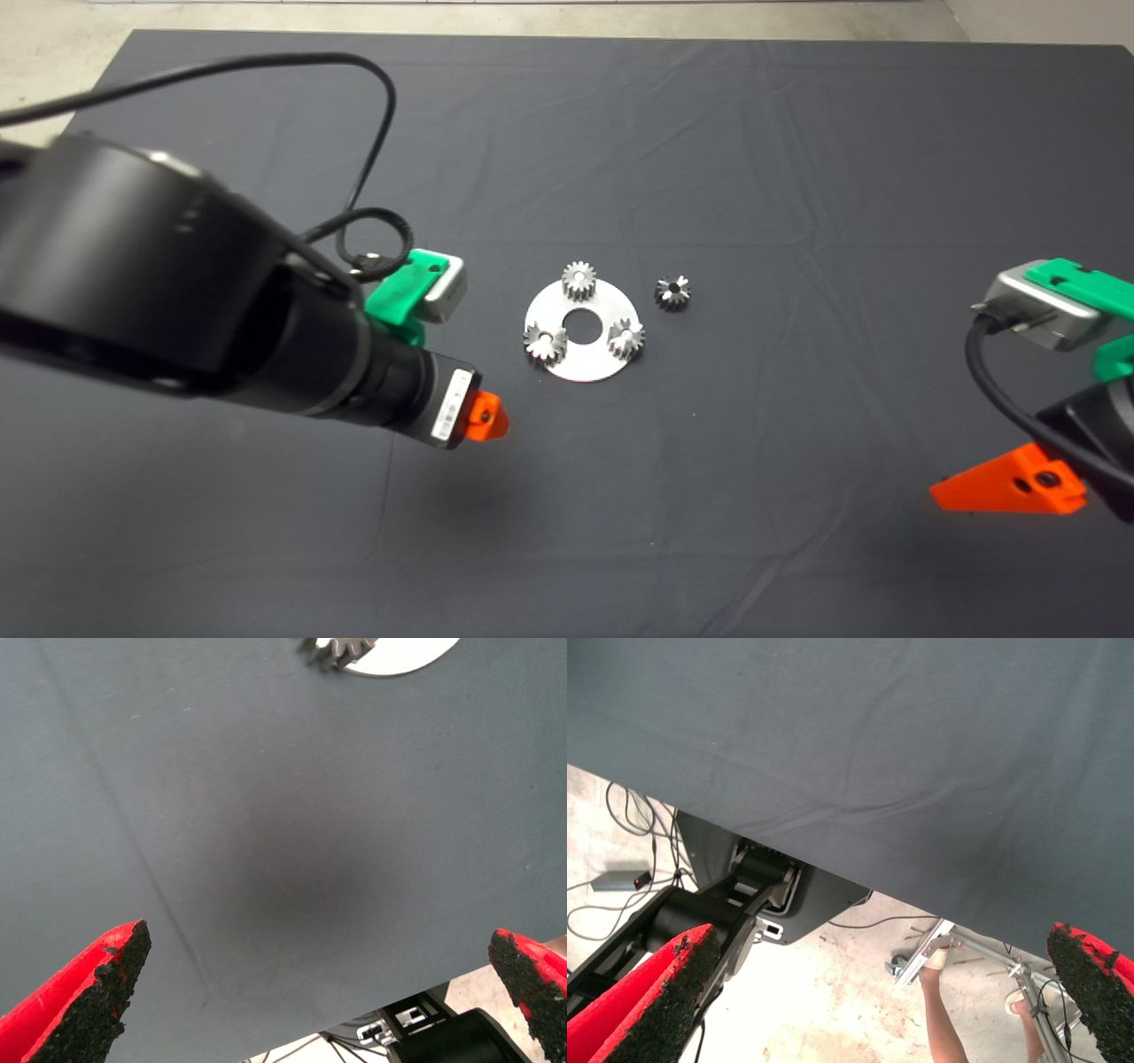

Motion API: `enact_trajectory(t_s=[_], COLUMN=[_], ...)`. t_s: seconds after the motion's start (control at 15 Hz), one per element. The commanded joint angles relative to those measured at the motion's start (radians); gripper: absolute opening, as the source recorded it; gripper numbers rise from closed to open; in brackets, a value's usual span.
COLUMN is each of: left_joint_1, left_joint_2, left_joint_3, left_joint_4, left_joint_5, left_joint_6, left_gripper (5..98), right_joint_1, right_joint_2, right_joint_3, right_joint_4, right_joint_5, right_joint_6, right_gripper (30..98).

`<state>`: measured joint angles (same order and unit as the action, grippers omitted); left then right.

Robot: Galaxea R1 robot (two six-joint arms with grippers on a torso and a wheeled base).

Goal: Remove an incorrectly installed larger gear and replace it with the correct smaller gear

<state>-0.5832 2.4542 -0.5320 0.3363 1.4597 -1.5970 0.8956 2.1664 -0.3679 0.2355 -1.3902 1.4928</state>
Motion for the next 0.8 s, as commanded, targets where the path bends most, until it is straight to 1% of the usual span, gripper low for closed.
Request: enact_trajectory(t_s=[0.0,0.13,0.33,0.4,0.53,0.67,0.73], left_joint_1=[0.03,0.068,0.107,0.12,0.163,0.175,0.184], left_joint_2=[0.075,0.096,0.163,0.177,0.182,0.201,0.216], left_joint_3=[-0.093,-0.145,-0.238,-0.262,-0.286,-0.317,-0.341], left_joint_4=[0.024,0.026,0.027,0.036,0.078,0.091,0.095], left_joint_5=[0.002,0.002,0.004,0.002,-0.002,-0.005,-0.005], left_joint_6=[0.021,0.06,0.118,0.138,0.189,0.214,0.236], left_gripper=[97.8,97.8,97.8,97.8,97.8,97.8,97.8], right_joint_1=[0.022,0.022,0.022,0.022,0.022,0.022,0.022], right_joint_2=[0.0,0.0,0.0,0.0,0.0,0.0,0.0], right_joint_3=[0.002,0.002,0.002,0.002,0.002,0.002,0.002], right_joint_4=[0.013,0.013,0.013,0.013,0.014,0.015,0.013], right_joint_5=[0.0,-0.001,-0.001,-0.001,-0.001,-0.001,-0.001], right_joint_6=[-0.002,0.0,0.0,0.0,0.0,0.0,0.0], right_gripper=[97.7,97.7,97.7,97.7,97.7,97.7,97.7])
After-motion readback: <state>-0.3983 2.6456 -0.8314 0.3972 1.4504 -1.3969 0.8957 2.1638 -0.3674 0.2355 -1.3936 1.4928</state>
